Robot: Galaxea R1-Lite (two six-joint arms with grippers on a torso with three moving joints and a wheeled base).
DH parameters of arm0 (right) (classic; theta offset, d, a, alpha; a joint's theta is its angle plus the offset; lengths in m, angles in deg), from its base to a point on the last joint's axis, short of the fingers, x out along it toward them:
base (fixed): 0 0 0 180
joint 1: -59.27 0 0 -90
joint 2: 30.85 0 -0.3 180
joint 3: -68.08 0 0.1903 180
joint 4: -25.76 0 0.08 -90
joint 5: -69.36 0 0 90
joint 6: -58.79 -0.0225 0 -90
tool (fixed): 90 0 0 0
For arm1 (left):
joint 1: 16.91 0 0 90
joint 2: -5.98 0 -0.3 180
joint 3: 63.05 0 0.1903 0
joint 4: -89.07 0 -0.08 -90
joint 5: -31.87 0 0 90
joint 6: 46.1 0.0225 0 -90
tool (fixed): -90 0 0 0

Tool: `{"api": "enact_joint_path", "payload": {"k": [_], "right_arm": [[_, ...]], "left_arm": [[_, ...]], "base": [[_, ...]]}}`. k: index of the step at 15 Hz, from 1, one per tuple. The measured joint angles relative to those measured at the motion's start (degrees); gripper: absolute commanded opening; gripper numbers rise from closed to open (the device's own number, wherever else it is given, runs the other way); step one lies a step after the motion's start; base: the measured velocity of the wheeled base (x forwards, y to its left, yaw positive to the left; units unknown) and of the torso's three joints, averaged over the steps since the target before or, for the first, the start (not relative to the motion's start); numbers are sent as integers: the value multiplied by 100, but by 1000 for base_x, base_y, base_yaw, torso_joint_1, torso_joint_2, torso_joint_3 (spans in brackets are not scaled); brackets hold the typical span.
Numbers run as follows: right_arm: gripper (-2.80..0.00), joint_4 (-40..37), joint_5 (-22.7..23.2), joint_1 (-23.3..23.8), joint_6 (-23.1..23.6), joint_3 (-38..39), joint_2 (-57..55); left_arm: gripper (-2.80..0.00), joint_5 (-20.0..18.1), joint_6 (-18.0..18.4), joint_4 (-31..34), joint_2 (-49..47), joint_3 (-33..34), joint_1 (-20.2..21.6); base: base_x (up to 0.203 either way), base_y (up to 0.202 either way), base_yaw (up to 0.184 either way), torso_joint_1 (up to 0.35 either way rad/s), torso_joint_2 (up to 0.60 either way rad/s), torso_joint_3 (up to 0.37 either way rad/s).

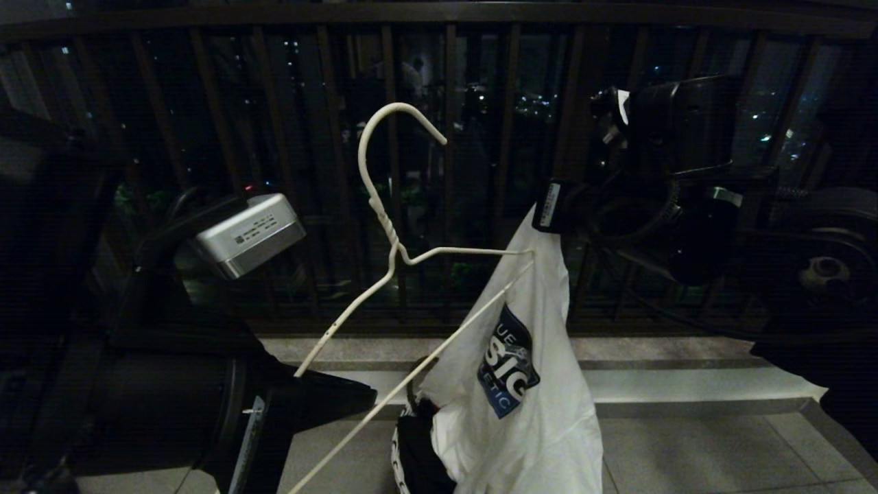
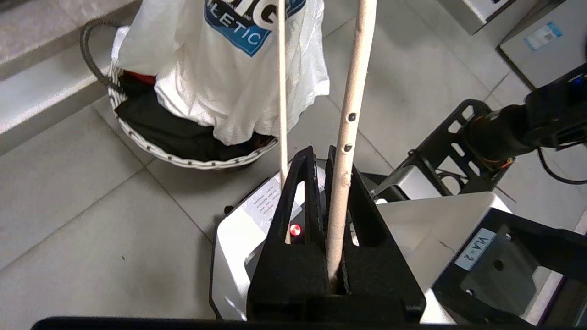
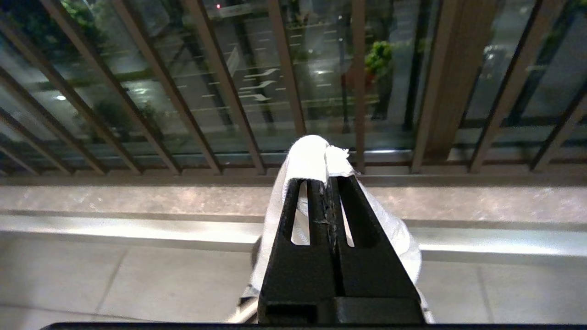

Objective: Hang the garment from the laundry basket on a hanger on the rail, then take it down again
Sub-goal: Hang the clothes on the clothes rack

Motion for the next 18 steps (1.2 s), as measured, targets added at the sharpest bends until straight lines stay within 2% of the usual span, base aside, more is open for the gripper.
{"api": "enact_joint_path", "payload": {"k": [4, 7, 8, 11, 14, 16, 18], "right_arm": [[-280, -227, -17, 0, -411, -350, -261], [-280, -793, 10, 0, -1133, -805, -332], [-280, -815, 43, 0, -1235, -884, -327], [-280, -808, 446, 0, -1107, -1068, -292], [-280, -785, 945, -4, -988, -1316, -310], [-280, -713, 1359, 2, -1013, -1249, -256], [-280, -233, 1761, 0, -988, -975, -145]], "left_arm": [[-280, 34, 12, -11, -65, 13, -13], [-280, 251, 26, -10, -4, -5, -11], [-280, 388, 39, -10, 71, -25, -11], [-280, 733, 76, 33, 389, -172, 28], [-280, 1038, 359, 46, 654, -218, 136], [-280, 1253, 420, 51, 772, -229, 173], [-280, 1295, 489, 44, 860, -234, 196]], "base": [[0, 0, 0, 0, 0, 0], [0, 0, 0, 0, 0, 0], [0, 0, 0, 0, 0, 0], [0, 0, 0, 0, 0, 0], [0, 0, 0, 0, 0, 0], [0, 0, 0, 0, 0, 0], [0, 0, 0, 0, 0, 0]]}}
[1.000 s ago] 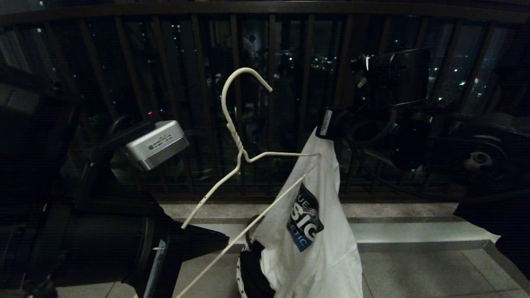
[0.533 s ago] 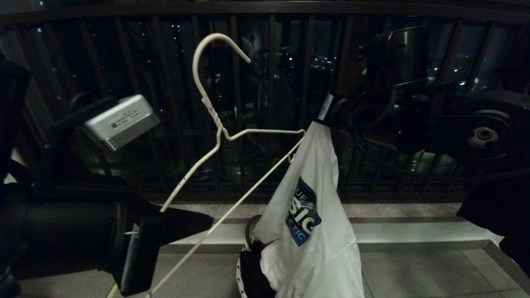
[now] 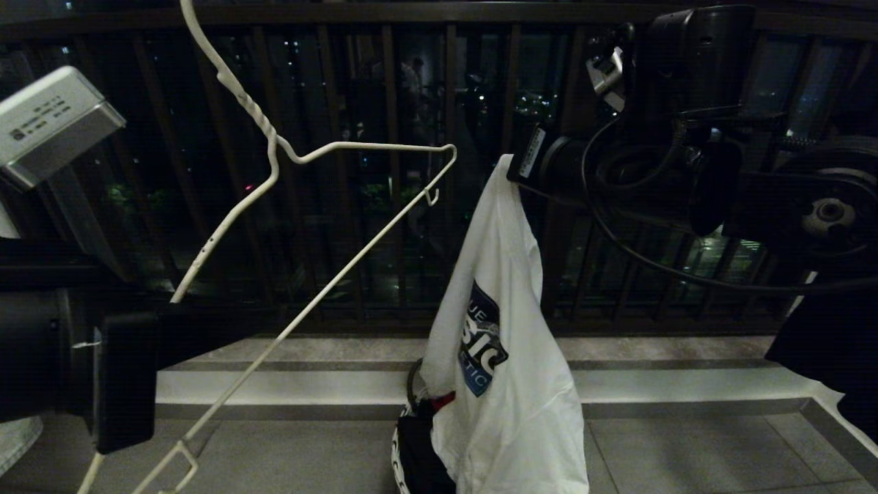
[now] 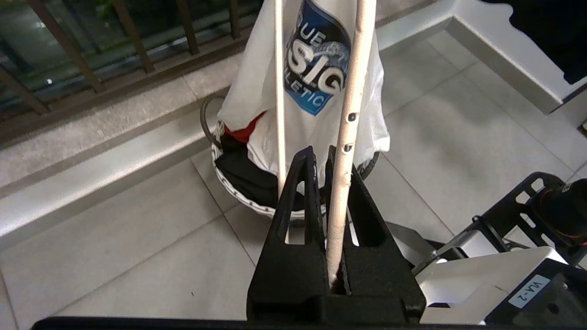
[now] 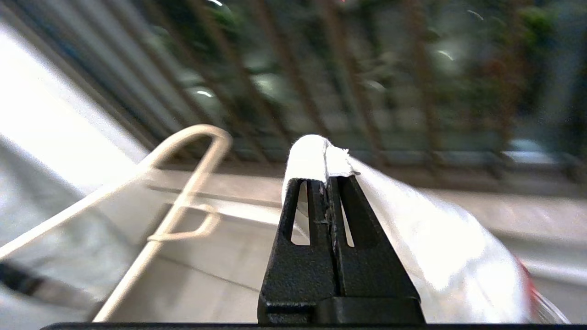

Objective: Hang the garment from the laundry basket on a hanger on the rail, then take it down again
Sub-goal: Hang the clothes on the clothes rack

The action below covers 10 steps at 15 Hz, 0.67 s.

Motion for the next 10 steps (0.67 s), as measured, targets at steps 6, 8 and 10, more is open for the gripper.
{"api": "enact_joint_path", "payload": {"k": [6, 8, 10], "right_arm": [[-280, 1780, 202, 143, 189, 587, 492], [-280, 1807, 199, 171, 191, 612, 629], [-280, 1807, 198, 173, 219, 615, 635]], "left_arm": [[-280, 13, 13, 0, 25, 16, 33], [-280, 15, 13, 0, 33, 16, 32], [-280, 12, 18, -2, 55, 13, 32]], "base": [[0, 0, 0, 0, 0, 0], [0, 0, 0, 0, 0, 0], [0, 0, 0, 0, 0, 0]]}}
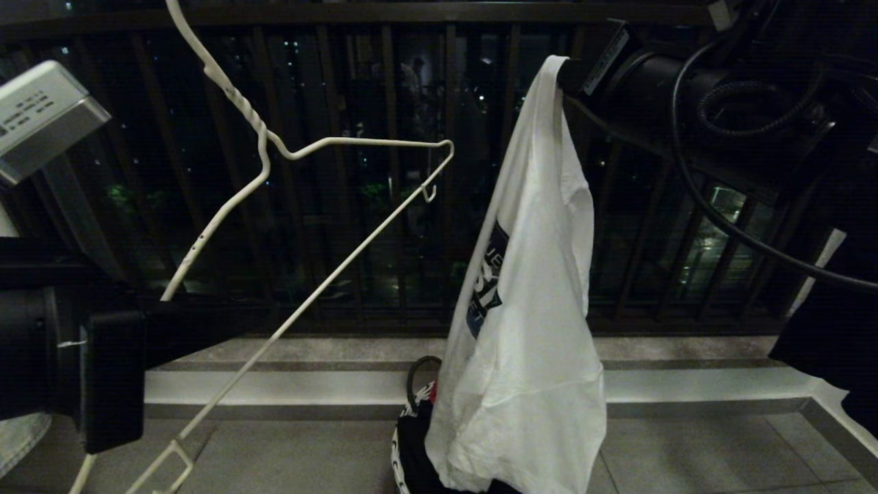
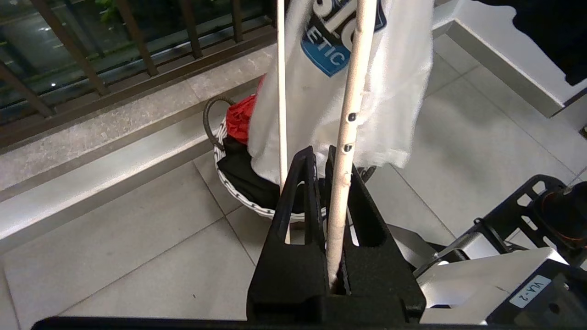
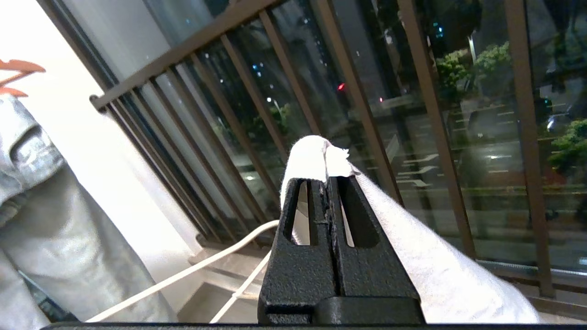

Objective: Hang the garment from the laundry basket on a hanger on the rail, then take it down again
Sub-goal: Hang the clothes on the clothes rack

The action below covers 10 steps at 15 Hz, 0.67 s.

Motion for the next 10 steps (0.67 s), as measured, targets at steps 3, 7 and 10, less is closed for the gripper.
{"api": "enact_joint_path", "payload": {"k": [3, 7, 10], "right_arm": [[-280, -58, -21, 5, 189, -11, -122], [-280, -455, 18, 3, 470, 18, -195], [-280, -542, 281, 2, 535, 116, -210]], "left_arm": [[-280, -4, 0, 0, 13, -5, -2], [-280, -23, 28, 5, 44, 0, -10], [-280, -18, 41, 11, 91, -5, -5]], "base": [[0, 0, 0, 0, 0, 0], [0, 0, 0, 0, 0, 0], [0, 0, 0, 0, 0, 0]]}}
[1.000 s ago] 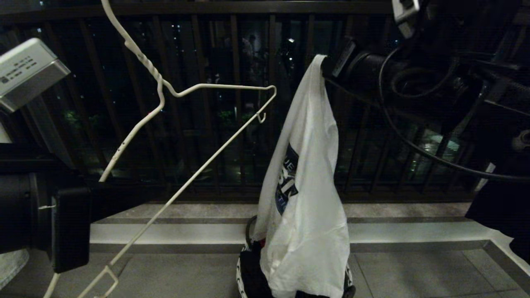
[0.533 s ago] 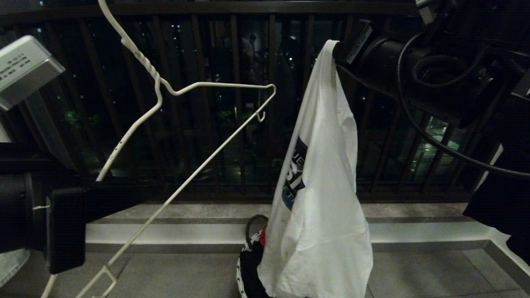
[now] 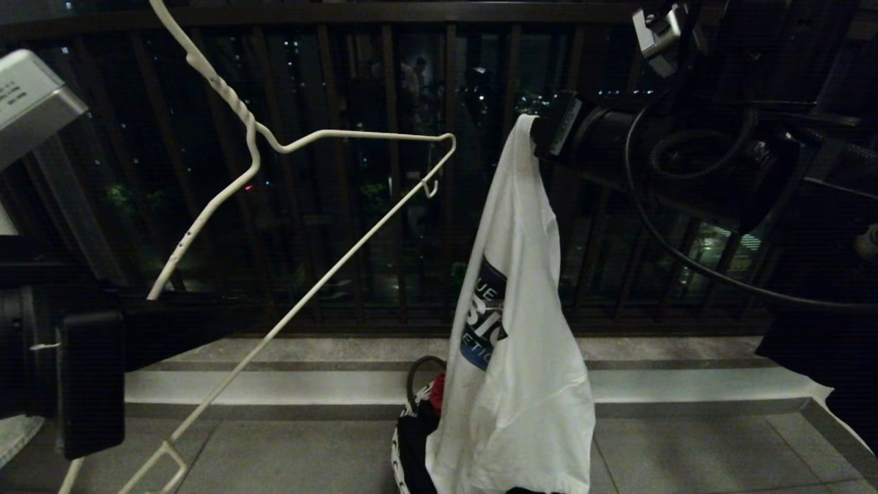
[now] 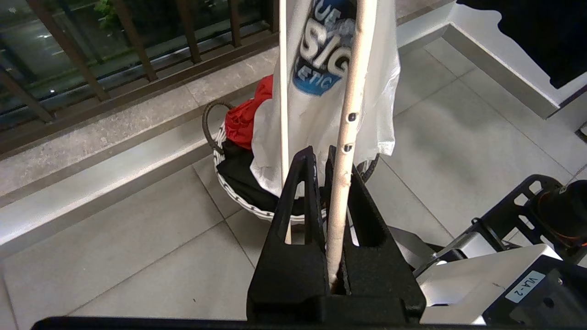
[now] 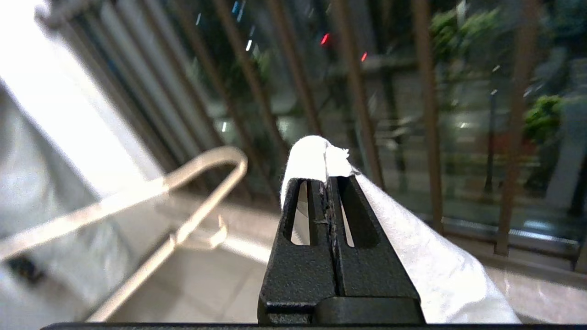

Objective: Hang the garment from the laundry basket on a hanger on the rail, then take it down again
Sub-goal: Hang the clothes on the clothes rack

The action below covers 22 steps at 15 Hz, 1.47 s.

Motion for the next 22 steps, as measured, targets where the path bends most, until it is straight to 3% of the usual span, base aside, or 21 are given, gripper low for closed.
{"api": "enact_joint_path", "payload": {"k": [5, 8, 10, 12, 16, 19, 22], "right_arm": [[-280, -148, 429, -23, 531, 344, -41], [-280, -142, 492, -80, 846, 504, -121], [-280, -103, 405, -134, 965, 523, -260], [-280, -96, 41, -149, 975, 359, -442], [-280, -85, -633, -184, 902, -30, -791], [-280, -82, -1047, -302, 543, -318, -995], [-280, -85, -1215, -460, 362, -444, -1111]], "left_arm": [[-280, 20, 66, 440, 18, -132, 5], [-280, 12, 65, 1264, 5, -473, 5], [-280, -16, 65, 1622, 5, -648, 0], [-280, -54, 64, 1794, -31, -745, -29], [-280, -276, 15, 1774, -200, -667, -301], [-280, -265, 1, 1664, -327, -541, -450], [-280, -243, 11, 695, -400, -119, -483]], "base": [[0, 0, 0, 0, 0, 0], [0, 0, 0, 0, 0, 0], [0, 0, 0, 0, 0, 0], [0, 0, 0, 0, 0, 0], [0, 0, 0, 0, 0, 0], [0, 0, 0, 0, 0, 0], [0, 0, 0, 0, 0, 0]]}}
